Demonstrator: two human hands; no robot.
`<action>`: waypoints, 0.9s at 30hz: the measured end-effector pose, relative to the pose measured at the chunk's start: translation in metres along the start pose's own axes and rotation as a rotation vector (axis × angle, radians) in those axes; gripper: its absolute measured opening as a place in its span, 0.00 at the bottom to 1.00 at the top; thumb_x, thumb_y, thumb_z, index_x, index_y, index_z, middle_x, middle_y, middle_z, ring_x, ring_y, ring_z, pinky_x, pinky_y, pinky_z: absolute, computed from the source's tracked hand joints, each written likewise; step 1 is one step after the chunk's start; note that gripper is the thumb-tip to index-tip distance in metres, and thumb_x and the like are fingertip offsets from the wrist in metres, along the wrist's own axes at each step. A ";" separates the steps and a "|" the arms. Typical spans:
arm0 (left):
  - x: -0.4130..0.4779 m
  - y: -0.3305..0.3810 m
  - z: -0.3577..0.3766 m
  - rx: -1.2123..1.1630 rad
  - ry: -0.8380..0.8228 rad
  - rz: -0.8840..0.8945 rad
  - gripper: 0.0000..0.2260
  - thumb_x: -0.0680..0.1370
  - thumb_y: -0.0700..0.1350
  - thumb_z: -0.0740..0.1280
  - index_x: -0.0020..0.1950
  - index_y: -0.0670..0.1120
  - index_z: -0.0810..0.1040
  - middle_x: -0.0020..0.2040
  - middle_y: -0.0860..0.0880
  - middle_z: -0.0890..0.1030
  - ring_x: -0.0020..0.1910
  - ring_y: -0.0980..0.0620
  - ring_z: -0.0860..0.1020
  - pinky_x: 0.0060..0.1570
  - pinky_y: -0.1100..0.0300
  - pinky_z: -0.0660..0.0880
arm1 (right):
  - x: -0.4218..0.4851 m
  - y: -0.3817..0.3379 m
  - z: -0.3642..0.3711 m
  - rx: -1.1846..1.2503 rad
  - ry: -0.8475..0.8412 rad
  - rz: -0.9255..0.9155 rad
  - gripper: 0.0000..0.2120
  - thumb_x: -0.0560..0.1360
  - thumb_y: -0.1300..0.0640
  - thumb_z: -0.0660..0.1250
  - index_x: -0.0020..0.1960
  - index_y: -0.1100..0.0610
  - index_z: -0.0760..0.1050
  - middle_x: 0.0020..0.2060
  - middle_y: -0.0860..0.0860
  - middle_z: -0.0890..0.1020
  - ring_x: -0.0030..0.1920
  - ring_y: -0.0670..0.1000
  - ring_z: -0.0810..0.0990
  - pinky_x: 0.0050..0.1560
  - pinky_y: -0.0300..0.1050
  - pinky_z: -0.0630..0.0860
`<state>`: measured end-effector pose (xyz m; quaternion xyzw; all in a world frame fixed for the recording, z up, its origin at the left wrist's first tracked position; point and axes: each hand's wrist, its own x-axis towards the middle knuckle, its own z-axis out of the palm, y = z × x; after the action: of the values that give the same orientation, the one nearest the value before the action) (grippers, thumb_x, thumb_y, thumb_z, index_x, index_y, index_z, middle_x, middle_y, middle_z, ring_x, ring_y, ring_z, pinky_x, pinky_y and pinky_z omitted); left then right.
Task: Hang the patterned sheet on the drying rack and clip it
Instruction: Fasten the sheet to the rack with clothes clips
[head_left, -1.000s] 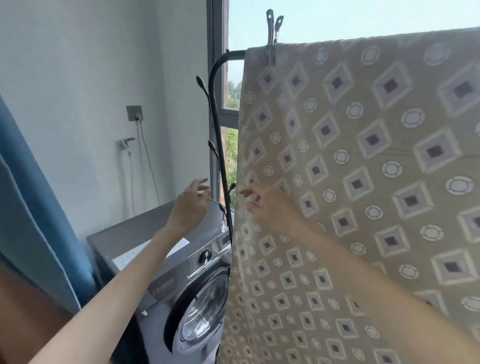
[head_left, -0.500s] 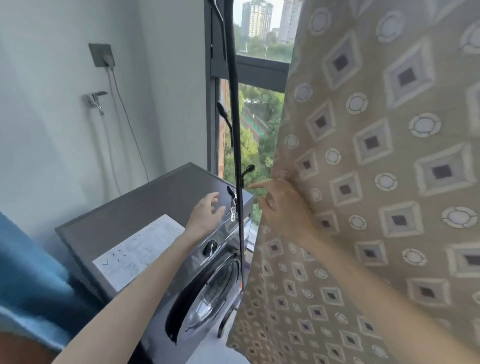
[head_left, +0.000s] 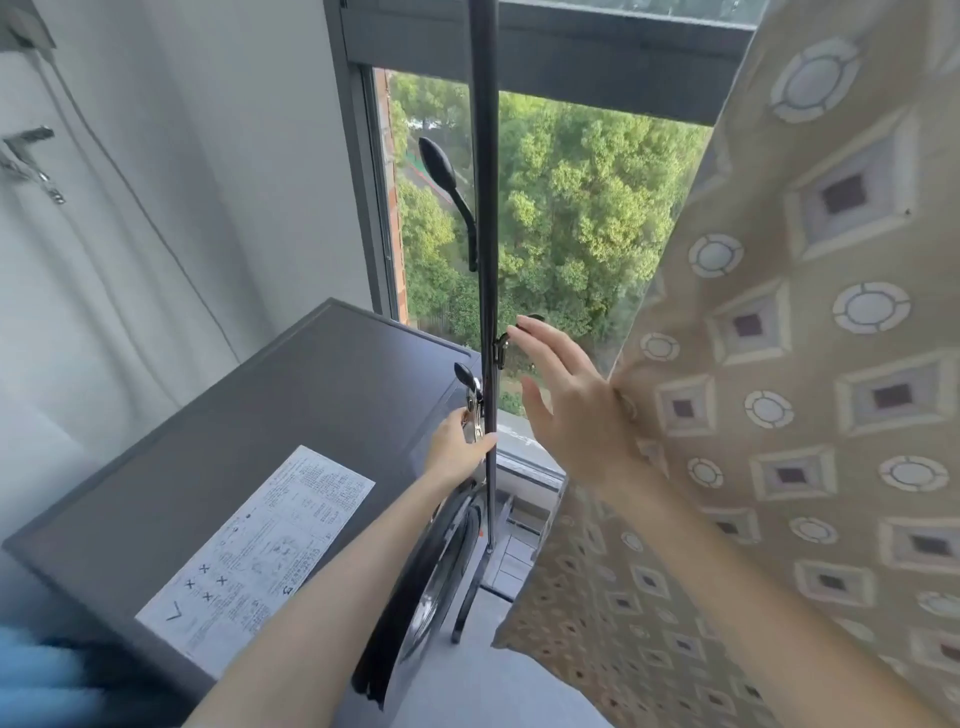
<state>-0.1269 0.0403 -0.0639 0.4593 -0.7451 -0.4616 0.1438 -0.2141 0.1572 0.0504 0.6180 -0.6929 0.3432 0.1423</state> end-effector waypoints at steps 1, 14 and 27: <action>0.002 -0.003 0.001 0.002 0.020 -0.004 0.26 0.77 0.50 0.66 0.72 0.43 0.63 0.68 0.45 0.71 0.65 0.48 0.71 0.61 0.57 0.67 | 0.000 0.000 0.001 -0.013 0.004 -0.003 0.22 0.75 0.68 0.63 0.68 0.59 0.71 0.67 0.50 0.73 0.65 0.49 0.73 0.62 0.40 0.72; 0.016 -0.031 0.012 -0.029 0.083 0.033 0.17 0.77 0.52 0.65 0.61 0.43 0.74 0.58 0.46 0.78 0.55 0.49 0.76 0.53 0.60 0.70 | 0.004 0.005 0.011 -0.240 0.016 -0.043 0.23 0.75 0.69 0.63 0.70 0.65 0.68 0.70 0.54 0.69 0.73 0.52 0.62 0.72 0.44 0.63; 0.015 -0.027 0.009 0.120 0.175 0.093 0.12 0.79 0.49 0.62 0.48 0.42 0.79 0.46 0.45 0.81 0.46 0.48 0.78 0.45 0.59 0.70 | 0.011 0.001 0.011 -0.263 -0.008 -0.037 0.21 0.76 0.67 0.60 0.68 0.67 0.69 0.70 0.55 0.70 0.72 0.54 0.65 0.65 0.44 0.71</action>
<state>-0.1253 0.0292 -0.0942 0.4708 -0.7765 -0.3670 0.2016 -0.2146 0.1417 0.0493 0.6080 -0.7210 0.2442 0.2254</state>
